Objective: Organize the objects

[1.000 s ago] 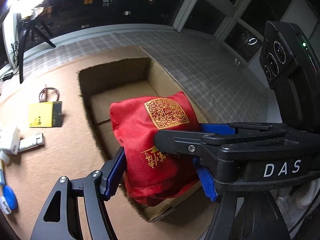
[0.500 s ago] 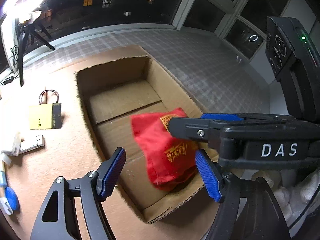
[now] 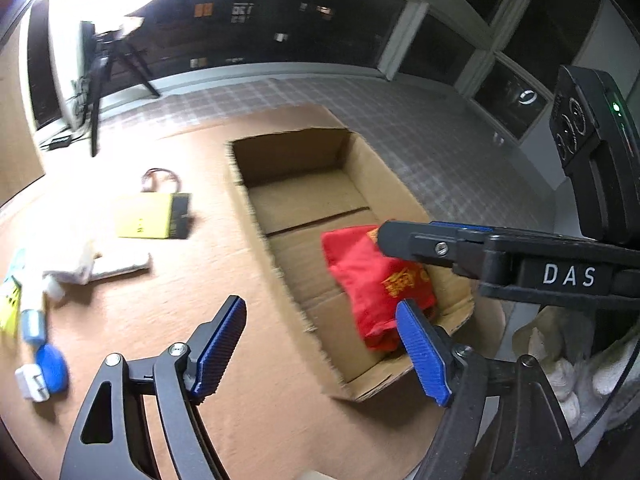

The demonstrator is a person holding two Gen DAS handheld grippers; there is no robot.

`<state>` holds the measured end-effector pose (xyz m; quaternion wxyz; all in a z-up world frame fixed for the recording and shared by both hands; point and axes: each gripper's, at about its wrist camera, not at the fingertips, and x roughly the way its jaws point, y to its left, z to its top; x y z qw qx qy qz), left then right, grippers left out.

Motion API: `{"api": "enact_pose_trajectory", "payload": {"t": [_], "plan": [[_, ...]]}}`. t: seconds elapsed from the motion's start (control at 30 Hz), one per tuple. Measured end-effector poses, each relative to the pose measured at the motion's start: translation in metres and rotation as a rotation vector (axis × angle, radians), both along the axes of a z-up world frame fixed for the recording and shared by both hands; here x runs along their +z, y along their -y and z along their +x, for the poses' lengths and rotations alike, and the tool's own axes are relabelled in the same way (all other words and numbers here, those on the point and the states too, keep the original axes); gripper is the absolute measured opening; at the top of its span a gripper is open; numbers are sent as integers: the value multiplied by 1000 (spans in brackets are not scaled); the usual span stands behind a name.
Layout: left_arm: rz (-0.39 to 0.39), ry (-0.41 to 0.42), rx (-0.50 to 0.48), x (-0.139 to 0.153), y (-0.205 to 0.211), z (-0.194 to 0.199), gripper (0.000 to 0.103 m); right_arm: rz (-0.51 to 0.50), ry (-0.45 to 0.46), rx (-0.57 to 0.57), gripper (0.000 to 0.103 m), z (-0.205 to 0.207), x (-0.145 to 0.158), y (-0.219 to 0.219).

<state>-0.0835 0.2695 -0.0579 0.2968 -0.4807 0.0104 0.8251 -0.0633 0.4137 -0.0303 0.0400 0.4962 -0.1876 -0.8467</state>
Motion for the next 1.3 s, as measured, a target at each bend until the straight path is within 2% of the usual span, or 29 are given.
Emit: {"api": "enact_pose_trajectory", "payload": {"t": [0.2, 0.43, 0.83, 1.13, 1.23, 1.3], "plan": [[-4, -3, 80, 5, 48, 3, 81, -7, -35, 41, 63, -4, 6, 29], [-20, 7, 210, 1, 123, -1, 81, -23, -68, 70, 63, -6, 7, 64], [-26, 51, 409, -15, 246, -12, 81, -49, -40, 162, 63, -12, -3, 130], [13, 132, 449, -36, 301, -45, 80, -59, -2, 194, 63, -7, -12, 165], [13, 150, 448, -44, 309, -58, 68, -73, 13, 193, 63, -5, -15, 169], [7, 160, 435, -48, 312, -64, 64, -75, 17, 189, 63, -3, -16, 171]]}}
